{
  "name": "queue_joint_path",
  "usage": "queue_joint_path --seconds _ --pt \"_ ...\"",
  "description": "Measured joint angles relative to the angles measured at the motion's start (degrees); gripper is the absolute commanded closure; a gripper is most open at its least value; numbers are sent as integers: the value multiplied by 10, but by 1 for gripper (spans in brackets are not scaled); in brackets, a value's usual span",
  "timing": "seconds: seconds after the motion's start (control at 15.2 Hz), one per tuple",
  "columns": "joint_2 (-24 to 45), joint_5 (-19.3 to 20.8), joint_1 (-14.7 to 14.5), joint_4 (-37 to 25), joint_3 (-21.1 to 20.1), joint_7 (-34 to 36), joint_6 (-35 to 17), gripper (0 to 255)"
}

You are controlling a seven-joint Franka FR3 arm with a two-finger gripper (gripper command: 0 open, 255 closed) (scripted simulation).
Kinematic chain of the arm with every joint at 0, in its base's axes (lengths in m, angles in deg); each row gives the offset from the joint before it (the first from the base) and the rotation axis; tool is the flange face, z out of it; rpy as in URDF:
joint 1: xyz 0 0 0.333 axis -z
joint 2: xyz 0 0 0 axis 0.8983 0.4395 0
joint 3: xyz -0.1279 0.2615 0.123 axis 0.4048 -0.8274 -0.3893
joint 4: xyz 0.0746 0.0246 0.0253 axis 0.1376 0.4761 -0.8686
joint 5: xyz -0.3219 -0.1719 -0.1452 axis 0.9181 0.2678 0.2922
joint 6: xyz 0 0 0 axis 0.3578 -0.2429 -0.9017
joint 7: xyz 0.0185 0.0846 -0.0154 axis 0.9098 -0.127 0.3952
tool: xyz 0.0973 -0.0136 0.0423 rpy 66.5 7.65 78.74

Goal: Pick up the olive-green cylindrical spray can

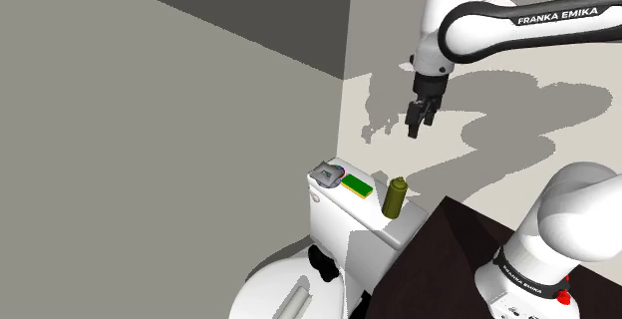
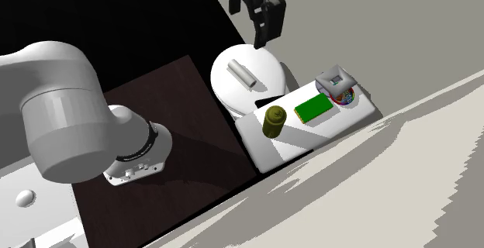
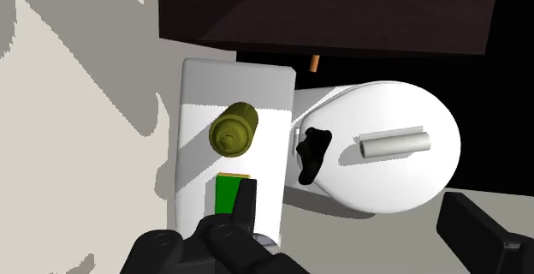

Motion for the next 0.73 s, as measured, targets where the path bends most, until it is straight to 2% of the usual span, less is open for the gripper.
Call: queue_joint_path --seconds 0.73 --pt "167 67 22 57 12 -27 -179 0"
